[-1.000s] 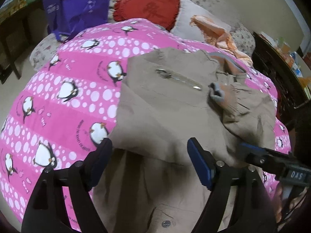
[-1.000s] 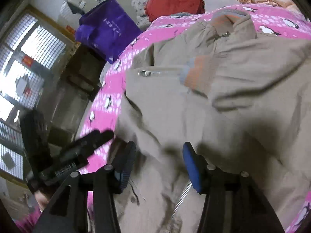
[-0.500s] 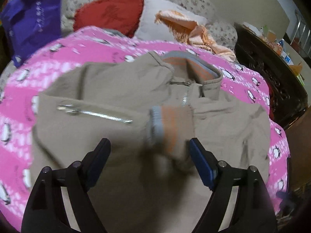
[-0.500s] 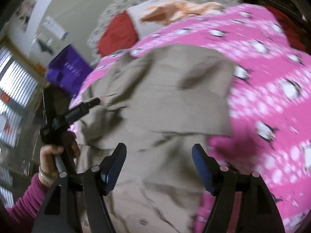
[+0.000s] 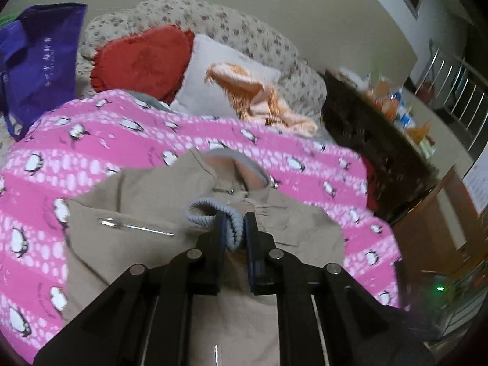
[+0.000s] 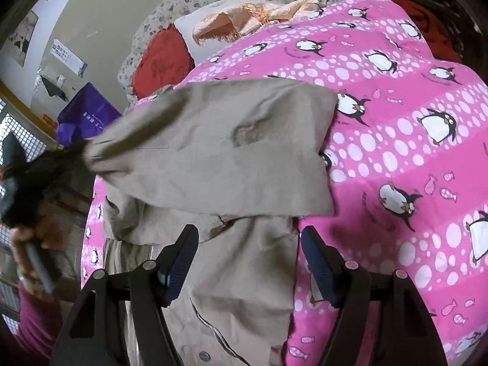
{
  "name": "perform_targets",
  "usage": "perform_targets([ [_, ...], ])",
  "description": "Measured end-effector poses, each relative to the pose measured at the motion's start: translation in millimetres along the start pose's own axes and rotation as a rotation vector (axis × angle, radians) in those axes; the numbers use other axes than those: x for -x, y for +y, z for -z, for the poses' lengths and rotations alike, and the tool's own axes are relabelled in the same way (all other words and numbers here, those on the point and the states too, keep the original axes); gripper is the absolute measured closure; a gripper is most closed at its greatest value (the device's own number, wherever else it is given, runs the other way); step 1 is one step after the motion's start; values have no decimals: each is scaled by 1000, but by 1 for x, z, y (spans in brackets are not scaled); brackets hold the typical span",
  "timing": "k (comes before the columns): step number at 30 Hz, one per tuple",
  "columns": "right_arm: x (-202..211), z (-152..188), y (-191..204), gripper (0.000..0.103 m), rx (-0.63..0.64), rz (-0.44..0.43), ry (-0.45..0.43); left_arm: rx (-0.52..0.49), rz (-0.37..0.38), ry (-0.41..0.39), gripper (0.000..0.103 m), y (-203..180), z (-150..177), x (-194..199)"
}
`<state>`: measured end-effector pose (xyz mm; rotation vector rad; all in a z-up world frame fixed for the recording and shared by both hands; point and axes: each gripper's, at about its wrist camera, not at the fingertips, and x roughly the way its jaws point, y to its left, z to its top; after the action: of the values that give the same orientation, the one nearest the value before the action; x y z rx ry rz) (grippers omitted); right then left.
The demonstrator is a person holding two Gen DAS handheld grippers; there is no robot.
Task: Fold large clothes
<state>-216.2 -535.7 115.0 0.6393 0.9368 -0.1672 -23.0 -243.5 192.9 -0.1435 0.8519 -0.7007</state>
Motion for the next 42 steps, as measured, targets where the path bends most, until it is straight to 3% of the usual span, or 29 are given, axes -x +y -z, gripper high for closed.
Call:
perform_targets([
  [5, -2, 1, 9, 31, 32, 10, 9, 21, -70, -11, 94, 39, 4, 32],
  [11, -12, -6, 17, 31, 36, 15, 16, 138, -218, 114, 94, 106, 41, -5],
  [18, -49, -25, 19, 31, 26, 86, 51, 198, -240, 143, 94, 132, 61, -17],
  [19, -55, -26, 19, 40, 33, 93, 68, 196, -240, 146, 94, 131, 61, -19],
  [20, -60, -26, 18, 61, 42, 99, 83, 190, -242, 149, 94, 130, 60, -21],
  [25, -67, -17, 15, 94, 79, 114, 91, 155, -262, 157, 94, 128, 60, -24],
  [26, -66, -15, 13, 96, 80, 109, 97, 159, -263, 160, 93, 129, 61, -25],
  [38, -58, 13, 5, 100, 100, 112, 166, 163, -264, 151, 93, 129, 59, -25],
  [42, -35, 2, 8, 89, 74, 129, 145, 149, -270, 143, 93, 127, 55, -26],
])
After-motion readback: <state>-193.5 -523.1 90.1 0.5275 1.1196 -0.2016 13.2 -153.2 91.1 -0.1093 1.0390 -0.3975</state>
